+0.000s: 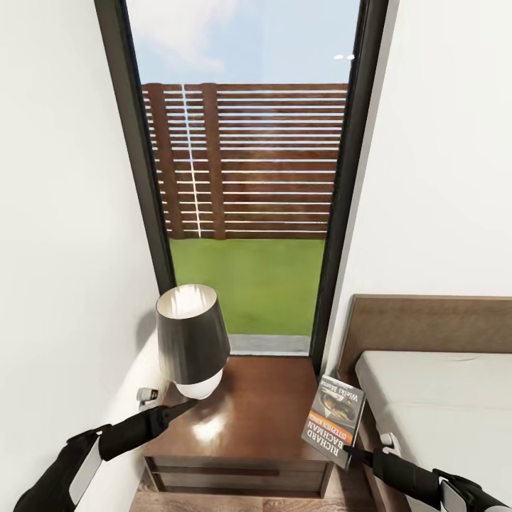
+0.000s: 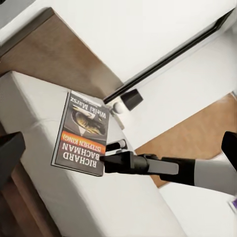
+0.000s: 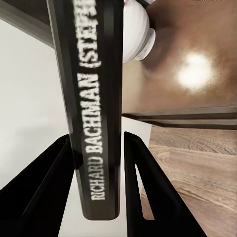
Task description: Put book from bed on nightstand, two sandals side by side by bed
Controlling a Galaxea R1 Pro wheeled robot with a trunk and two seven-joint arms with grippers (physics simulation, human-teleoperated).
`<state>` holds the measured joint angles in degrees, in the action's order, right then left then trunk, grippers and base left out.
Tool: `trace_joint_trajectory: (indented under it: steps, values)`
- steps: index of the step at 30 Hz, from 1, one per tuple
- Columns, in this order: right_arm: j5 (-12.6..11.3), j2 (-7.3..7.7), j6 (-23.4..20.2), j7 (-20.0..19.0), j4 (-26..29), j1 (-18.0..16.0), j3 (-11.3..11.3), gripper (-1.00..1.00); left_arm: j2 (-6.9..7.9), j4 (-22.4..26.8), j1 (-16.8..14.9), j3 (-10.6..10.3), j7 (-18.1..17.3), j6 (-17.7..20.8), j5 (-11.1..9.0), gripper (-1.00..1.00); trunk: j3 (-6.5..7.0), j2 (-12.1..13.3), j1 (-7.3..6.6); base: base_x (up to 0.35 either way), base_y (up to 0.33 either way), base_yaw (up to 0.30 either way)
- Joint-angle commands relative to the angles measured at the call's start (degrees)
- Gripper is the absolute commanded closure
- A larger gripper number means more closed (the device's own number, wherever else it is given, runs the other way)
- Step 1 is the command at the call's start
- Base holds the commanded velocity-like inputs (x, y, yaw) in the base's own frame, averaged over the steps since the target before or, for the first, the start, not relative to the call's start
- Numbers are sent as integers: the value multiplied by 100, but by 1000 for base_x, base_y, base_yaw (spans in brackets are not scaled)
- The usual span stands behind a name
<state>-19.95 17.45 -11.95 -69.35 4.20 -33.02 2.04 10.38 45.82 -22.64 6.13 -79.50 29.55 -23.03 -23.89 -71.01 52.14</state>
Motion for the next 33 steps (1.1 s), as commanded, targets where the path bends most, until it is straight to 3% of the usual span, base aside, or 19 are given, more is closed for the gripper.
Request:
trace_joint_trajectory:
  steps: [1, 7, 10, 16, 33]
  values:
    - [-4, 2, -58, -18, 1, -3, 25, 100, -6, -2, -3, 8, 0, 68, -17, -100, -6, -4, 0, 0, 0, 0]
    - [-4, 4, -55, -18, 1, -3, 25, 100, -28, -11, -3, 15, 535, 77, -44, -100, -6, -4, 0, 134, 0, 0]
    - [-2, 4, -57, -18, 1, -3, 25, 100, -58, -11, -3, 13, 629, 77, -50, -100, -6, -4, 0, 271, 0, 0]
    - [-1, -1, -61, -18, 1, -3, 25, 100, -144, -11, -3, 11, 678, 77, -53, -100, -6, -4, 0, 105, 0, 0]
    - [-4, -1, -57, -22, 1, -3, 25, 100, -171, -16, -3, 4, 692, 77, -53, -100, -6, -4, 0, 81, 0, 0]
